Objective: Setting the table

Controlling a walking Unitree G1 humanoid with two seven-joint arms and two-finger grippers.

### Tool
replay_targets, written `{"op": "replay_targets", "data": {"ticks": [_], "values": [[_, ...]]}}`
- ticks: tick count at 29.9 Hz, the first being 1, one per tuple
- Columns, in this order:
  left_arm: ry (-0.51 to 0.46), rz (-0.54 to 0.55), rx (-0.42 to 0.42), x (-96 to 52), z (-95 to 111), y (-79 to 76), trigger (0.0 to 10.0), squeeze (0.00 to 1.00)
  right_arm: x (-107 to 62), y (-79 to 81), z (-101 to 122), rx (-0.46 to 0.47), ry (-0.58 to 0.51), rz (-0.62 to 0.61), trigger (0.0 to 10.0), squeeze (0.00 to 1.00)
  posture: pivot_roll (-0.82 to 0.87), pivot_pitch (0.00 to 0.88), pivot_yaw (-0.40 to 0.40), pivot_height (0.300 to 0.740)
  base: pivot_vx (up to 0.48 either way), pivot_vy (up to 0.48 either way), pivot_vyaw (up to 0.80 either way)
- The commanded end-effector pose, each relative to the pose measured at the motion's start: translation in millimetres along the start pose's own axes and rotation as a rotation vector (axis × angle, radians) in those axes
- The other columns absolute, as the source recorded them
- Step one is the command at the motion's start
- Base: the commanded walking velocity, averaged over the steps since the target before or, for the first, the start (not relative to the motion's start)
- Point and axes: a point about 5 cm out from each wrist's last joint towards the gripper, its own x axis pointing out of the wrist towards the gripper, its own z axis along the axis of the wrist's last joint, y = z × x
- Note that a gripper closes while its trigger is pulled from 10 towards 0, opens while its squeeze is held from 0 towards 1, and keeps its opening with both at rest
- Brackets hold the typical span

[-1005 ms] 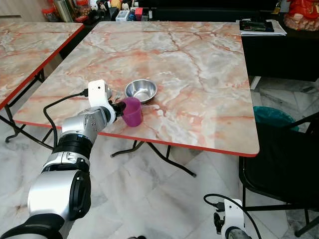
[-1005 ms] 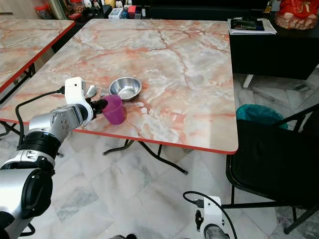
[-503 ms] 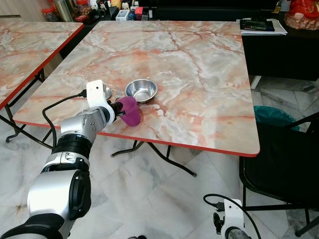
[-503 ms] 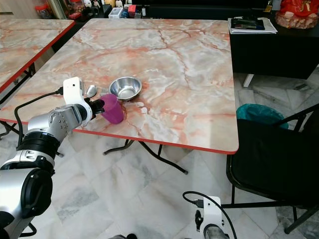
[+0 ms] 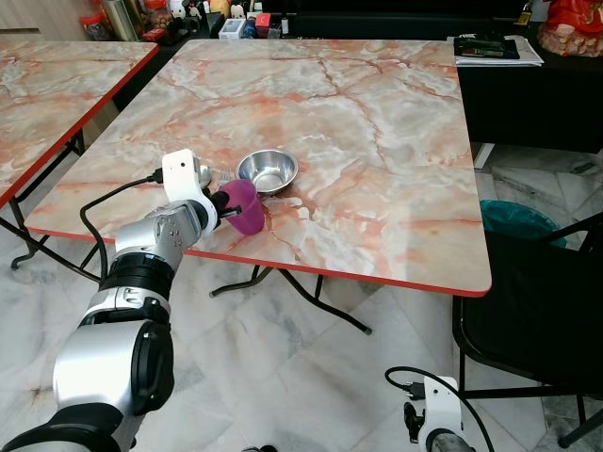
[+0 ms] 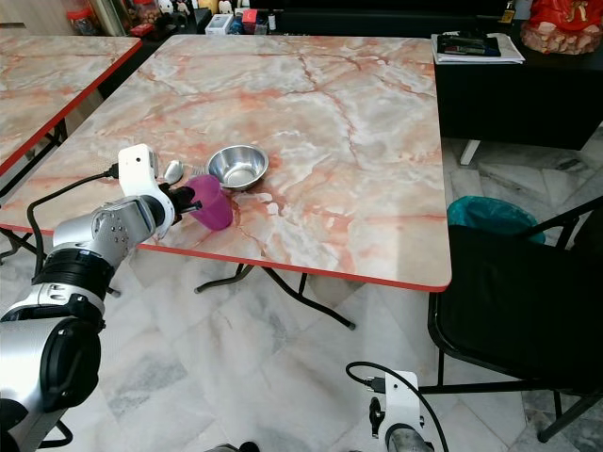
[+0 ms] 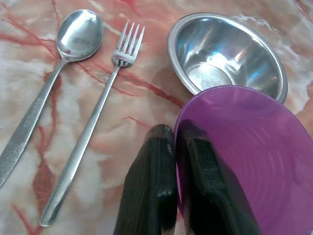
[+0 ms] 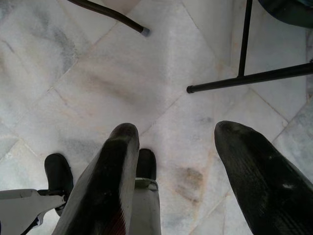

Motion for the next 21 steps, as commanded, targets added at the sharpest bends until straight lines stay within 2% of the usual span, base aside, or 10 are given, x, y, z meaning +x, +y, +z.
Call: {"op": "replay_targets", "data": {"ticks": [1,3,5,6,7,8,10,13,15,21], "values": [[-0.013,-0.006,-0.014,-0.8,-2,1.6,0.0,0.00,-1.4,-0.9,-8,0.009,0.029,-0.003,10.0,0.00,-0.05,0.126,0.076,0.740,0.000,0.000,0.00],[-0.030,-0.016,-0.016,-1.0,-2,1.1,0.0,0.00,-1.5,-1.3,-8,0.009,0.029,-0.004,10.0,0.00,-0.05,0.123,0.070,0.740,0.000,0.000,0.00],[-0.105,-0.071,-0.015,-2.9,4,-3.1,0.0,0.00,-1.5,-1.8,-8,0.010,0.030,-0.006,10.0,0.00,-0.05,0.122,0.070,0.740,0.000,0.000,0.00],[-0.161,-0.112,-0.012,-5.3,11,-7.4,3.3,0.00,-1.5,-2.0,-8,0.010,0.030,-0.006,10.0,0.00,-0.05,0.122,0.070,0.740,0.000,0.000,0.00],[-0.198,-0.139,-0.009,-7.2,15,-10.4,3.3,0.00,-1.5,-2.0,-8,0.011,0.030,-0.006,10.0,0.00,-0.05,0.122,0.070,0.740,0.000,0.000,0.00],[-0.248,-0.177,-0.026,-10.3,21,-14.4,10.0,0.00,-1.5,-2.3,-8,0.011,0.030,-0.007,10.0,0.00,-0.05,0.121,0.063,0.740,0.000,0.000,0.00],[-0.430,-0.214,-0.070,-23.8,45,-14.5,10.0,0.00,-1.5,-3.1,-8,0.015,0.027,-0.008,10.0,0.00,-0.05,0.116,0.060,0.740,0.000,0.000,0.00],[-0.543,-0.185,-0.080,-32.2,58,-8.1,10.0,0.00,-1.5,-3.3,-8,0.017,0.025,-0.008,10.0,0.00,-0.05,0.114,0.056,0.740,0.000,0.000,0.00],[-0.684,-0.027,-0.066,-47.8,78,14.7,10.0,0.00,-1.3,-4.5,-7,0.018,0.020,-0.008,10.0,0.00,-0.04,0.103,0.048,0.740,0.000,0.000,0.00],[-0.775,0.062,-0.019,-64.4,91,34.1,10.0,0.00,-0.9,-3.9,-5,0.014,0.020,-0.003,10.0,0.00,-0.03,0.099,0.041,0.740,0.000,0.000,0.00]]}}
